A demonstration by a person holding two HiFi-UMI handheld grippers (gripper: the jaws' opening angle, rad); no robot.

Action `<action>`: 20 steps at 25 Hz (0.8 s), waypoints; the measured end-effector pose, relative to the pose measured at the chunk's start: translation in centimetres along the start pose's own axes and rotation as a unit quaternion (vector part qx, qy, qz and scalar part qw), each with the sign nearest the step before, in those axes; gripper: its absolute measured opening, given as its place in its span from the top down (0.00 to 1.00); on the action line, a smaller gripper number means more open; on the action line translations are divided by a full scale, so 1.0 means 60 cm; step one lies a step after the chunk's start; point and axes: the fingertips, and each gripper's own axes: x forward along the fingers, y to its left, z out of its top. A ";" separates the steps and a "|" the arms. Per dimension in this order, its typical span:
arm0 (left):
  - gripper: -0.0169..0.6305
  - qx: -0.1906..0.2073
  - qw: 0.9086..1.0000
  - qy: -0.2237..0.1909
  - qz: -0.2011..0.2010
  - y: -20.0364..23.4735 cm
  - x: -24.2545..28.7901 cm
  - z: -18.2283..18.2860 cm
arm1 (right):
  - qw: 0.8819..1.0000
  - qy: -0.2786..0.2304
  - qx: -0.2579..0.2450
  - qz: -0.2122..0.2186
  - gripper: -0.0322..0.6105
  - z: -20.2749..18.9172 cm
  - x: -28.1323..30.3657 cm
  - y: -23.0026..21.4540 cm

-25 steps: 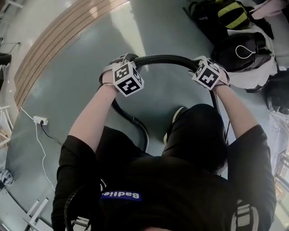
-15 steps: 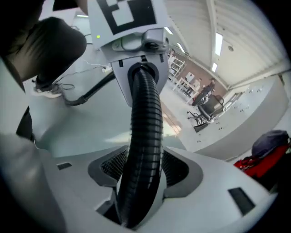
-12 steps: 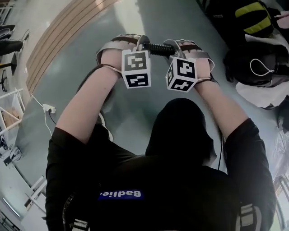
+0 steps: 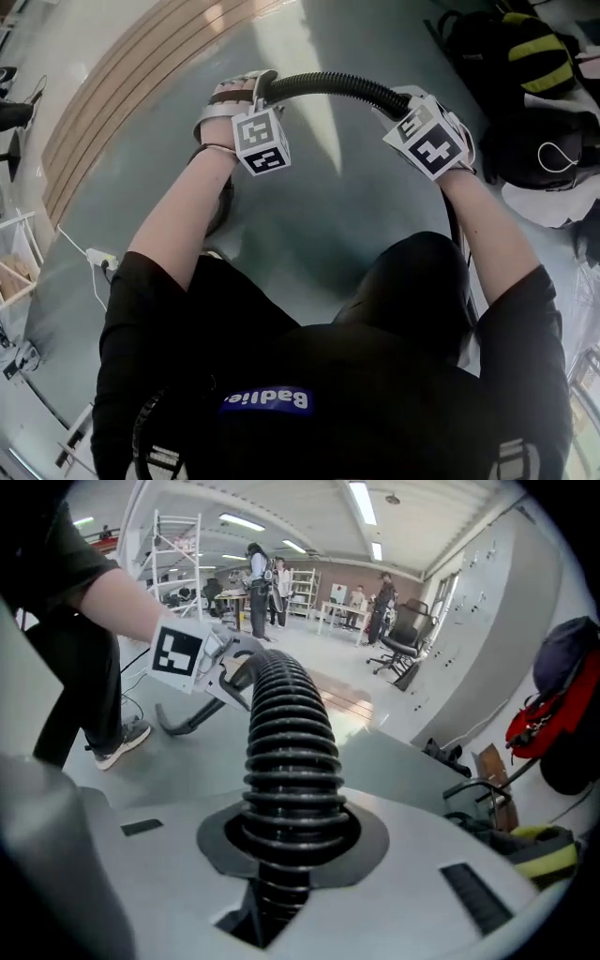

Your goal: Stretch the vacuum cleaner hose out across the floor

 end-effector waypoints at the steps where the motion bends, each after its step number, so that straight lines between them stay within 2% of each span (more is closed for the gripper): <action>1: 0.49 -0.006 1.000 0.010 -0.018 -0.015 0.019 -0.036 | 1.000 0.006 0.007 -0.011 0.83 0.001 -0.004 -0.008; 3: 0.49 -0.032 0.998 0.012 -0.058 -0.045 0.051 -0.092 | 0.999 0.019 0.014 -0.034 0.83 0.004 -0.013 -0.020; 6: 0.50 -0.065 0.993 -0.025 -0.098 -0.064 0.082 -0.120 | 0.997 0.051 0.008 -0.062 0.83 0.002 -0.016 -0.021; 7: 0.50 -0.059 0.992 -0.030 -0.105 -0.066 0.090 -0.126 | 0.996 0.063 0.007 -0.067 0.83 0.000 -0.012 -0.016; 9: 0.61 -0.038 0.993 -0.035 -0.110 -0.059 0.100 -0.143 | 0.993 0.090 0.005 -0.072 0.83 -0.007 0.005 -0.001; 11: 0.66 -0.021 0.993 -0.039 -0.112 -0.045 0.106 -0.165 | 0.990 0.117 0.006 -0.072 0.83 -0.020 0.029 0.015; 16: 0.69 0.083 0.991 -0.045 -0.093 0.008 0.115 -0.215 | 0.981 0.181 0.036 -0.052 0.80 -0.051 0.094 0.067; 19: 0.69 0.159 0.983 -0.031 -0.081 0.031 0.144 -0.269 | 0.983 0.149 0.093 -0.058 0.63 -0.007 0.089 0.082; 20: 0.69 0.187 0.979 -0.024 -0.082 0.029 0.160 -0.292 | 0.983 0.130 0.112 -0.065 0.63 0.007 0.076 0.089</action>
